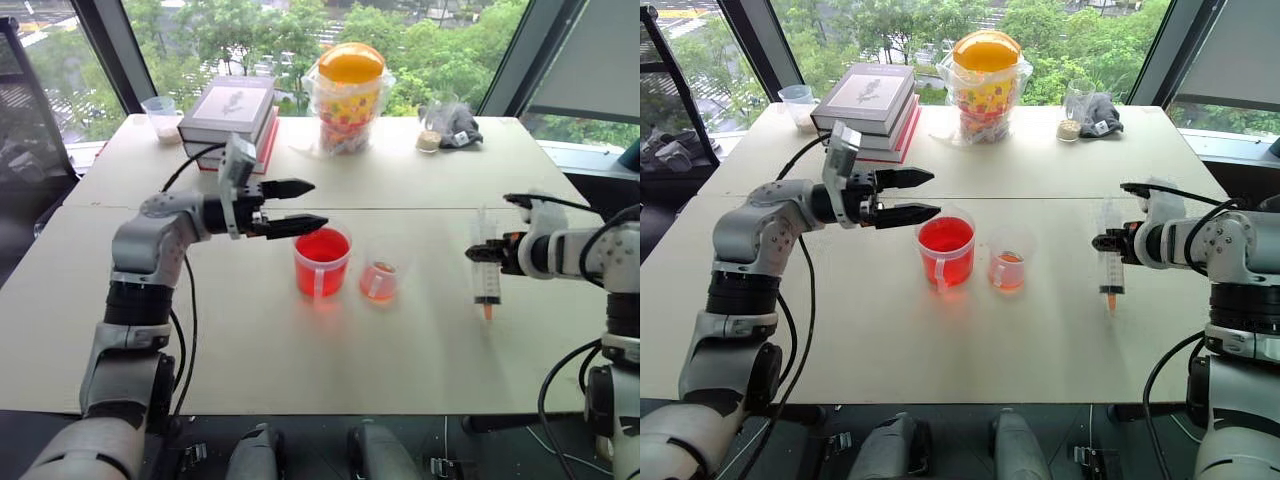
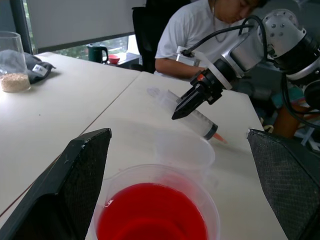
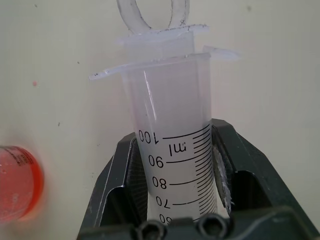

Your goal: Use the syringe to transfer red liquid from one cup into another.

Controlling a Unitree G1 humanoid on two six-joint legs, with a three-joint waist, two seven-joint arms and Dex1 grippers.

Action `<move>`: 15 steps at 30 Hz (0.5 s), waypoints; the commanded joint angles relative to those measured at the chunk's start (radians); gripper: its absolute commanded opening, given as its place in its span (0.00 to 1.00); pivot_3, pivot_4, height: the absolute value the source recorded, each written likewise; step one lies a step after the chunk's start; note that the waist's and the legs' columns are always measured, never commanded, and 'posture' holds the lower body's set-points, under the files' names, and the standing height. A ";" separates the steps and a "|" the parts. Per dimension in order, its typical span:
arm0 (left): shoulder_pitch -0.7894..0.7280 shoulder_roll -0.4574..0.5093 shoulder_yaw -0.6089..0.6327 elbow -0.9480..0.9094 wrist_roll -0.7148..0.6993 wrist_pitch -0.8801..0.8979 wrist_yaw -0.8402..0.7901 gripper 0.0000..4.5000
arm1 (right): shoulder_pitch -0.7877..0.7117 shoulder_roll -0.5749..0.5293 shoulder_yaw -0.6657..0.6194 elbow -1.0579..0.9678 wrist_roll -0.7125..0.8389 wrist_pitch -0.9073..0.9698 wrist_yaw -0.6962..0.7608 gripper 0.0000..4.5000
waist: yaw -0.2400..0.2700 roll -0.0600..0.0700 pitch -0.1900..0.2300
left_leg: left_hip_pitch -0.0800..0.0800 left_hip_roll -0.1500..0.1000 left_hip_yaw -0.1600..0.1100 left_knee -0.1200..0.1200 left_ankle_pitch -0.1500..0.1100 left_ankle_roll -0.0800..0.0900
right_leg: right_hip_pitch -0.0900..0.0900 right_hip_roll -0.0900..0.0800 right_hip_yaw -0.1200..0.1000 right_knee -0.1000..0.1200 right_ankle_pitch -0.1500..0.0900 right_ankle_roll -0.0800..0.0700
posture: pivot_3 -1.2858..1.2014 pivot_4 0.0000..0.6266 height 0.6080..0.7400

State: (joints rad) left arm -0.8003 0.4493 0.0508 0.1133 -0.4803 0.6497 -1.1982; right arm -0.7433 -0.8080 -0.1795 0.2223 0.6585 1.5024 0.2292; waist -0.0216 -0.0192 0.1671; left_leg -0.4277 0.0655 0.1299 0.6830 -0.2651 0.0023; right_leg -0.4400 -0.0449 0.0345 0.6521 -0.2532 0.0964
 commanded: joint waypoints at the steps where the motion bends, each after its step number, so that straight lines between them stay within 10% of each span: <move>1: 0.011 0.022 0.003 -0.057 -0.031 0.008 0.014 0.99 | -0.019 -0.013 0.034 0.016 -0.038 -0.009 0.051 0.31 | 0.002 0.000 0.000 | 0.000 0.000 0.000 0.000 0.000 0.000 | 0.000 0.000 0.000 0.000 0.000 0.000 | 0.52 0.24 1.00; 3: 0.024 0.033 0.002 -0.074 -0.043 0.019 0.017 0.99 | -0.007 -0.003 0.052 0.017 -0.053 -0.012 0.073 0.31 | 0.003 0.000 0.000 | 0.000 0.000 0.000 0.000 0.000 0.000 | 0.000 0.000 0.000 0.000 0.000 0.000 | 0.52 0.24 1.00; 9: 0.055 0.064 0.003 -0.123 -0.075 0.054 0.022 1.00 | 0.014 0.025 0.047 -0.003 -0.092 -0.022 0.102 0.96 | 0.005 0.000 0.000 | 0.000 0.000 0.000 0.000 0.000 0.000 | 0.000 0.000 0.000 -0.001 0.000 0.000 | 0.52 0.24 1.00; 15: 0.085 0.114 0.008 -0.170 -0.107 0.091 0.024 1.00 | 0.057 -0.067 -0.009 -0.247 -0.070 -0.019 0.161 0.99 | 0.006 0.000 0.000 | 0.000 0.000 0.001 0.000 0.000 0.000 | 0.000 -0.001 0.000 -0.001 0.000 0.000 | 0.52 0.24 1.00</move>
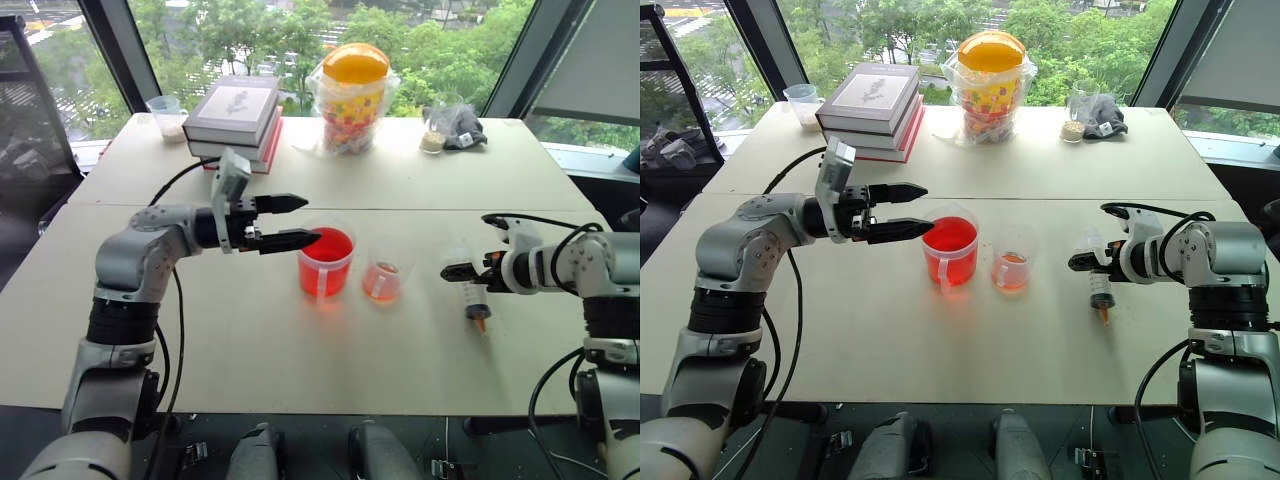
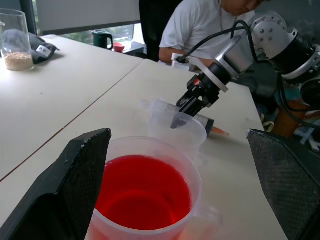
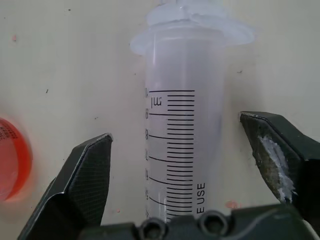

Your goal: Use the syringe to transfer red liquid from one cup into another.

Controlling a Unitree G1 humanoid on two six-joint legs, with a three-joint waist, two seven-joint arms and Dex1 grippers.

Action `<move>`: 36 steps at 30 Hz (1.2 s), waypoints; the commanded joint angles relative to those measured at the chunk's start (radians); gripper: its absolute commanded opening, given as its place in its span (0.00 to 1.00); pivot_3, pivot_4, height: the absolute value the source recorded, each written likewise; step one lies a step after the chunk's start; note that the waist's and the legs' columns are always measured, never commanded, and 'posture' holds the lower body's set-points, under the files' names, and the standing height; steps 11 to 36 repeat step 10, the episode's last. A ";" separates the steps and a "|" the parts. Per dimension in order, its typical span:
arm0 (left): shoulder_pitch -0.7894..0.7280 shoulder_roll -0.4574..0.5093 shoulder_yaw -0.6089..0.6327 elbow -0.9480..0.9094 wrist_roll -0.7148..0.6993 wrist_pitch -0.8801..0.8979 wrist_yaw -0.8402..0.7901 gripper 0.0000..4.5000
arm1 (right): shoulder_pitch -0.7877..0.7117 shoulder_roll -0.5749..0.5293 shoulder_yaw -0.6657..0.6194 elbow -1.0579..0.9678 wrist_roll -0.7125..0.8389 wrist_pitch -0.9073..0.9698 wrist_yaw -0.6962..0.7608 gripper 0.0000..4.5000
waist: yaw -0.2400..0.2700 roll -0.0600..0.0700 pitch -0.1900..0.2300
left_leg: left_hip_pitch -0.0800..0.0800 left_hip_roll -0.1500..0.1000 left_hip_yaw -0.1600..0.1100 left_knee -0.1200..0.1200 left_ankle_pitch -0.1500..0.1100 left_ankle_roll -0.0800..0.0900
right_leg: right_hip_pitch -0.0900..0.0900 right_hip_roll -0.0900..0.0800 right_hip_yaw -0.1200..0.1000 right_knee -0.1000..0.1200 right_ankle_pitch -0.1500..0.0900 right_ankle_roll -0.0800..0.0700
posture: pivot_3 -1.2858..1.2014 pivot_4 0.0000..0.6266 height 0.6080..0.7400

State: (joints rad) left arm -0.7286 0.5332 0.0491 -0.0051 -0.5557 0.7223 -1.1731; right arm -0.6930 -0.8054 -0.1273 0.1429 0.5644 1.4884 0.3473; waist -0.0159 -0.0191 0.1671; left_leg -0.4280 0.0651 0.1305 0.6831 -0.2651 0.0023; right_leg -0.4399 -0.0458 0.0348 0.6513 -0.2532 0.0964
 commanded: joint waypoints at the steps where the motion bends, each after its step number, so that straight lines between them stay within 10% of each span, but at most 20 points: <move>1: 0.021 0.043 0.014 -0.060 -0.038 0.025 -0.001 1.00 | 0.024 -0.101 -0.071 -0.231 0.037 -0.010 0.066 0.99 | 0.000 0.000 0.000 | 0.000 0.000 0.000 -0.001 0.000 0.000 | 0.000 0.000 0.000 0.000 0.000 0.000 | 0.52 0.24 1.00; 10: 0.085 0.161 0.038 -0.154 -0.111 0.109 0.000 1.00 | 0.304 -0.258 -0.519 -0.775 0.358 0.015 0.384 0.99 | 0.003 0.000 0.000 | 0.000 0.001 -0.003 -0.002 0.000 0.000 | 0.002 0.000 -0.001 -0.002 -0.001 0.001 | 0.52 0.24 1.00; 36: 0.085 0.161 0.038 -0.154 -0.111 0.109 0.000 1.00 | 0.304 -0.258 -0.519 -0.775 0.358 0.015 0.384 0.99 | 0.003 0.000 0.000 | 0.000 0.001 -0.003 -0.002 0.000 0.000 | 0.002 0.000 -0.001 -0.002 -0.001 0.001 | 0.52 0.24 1.00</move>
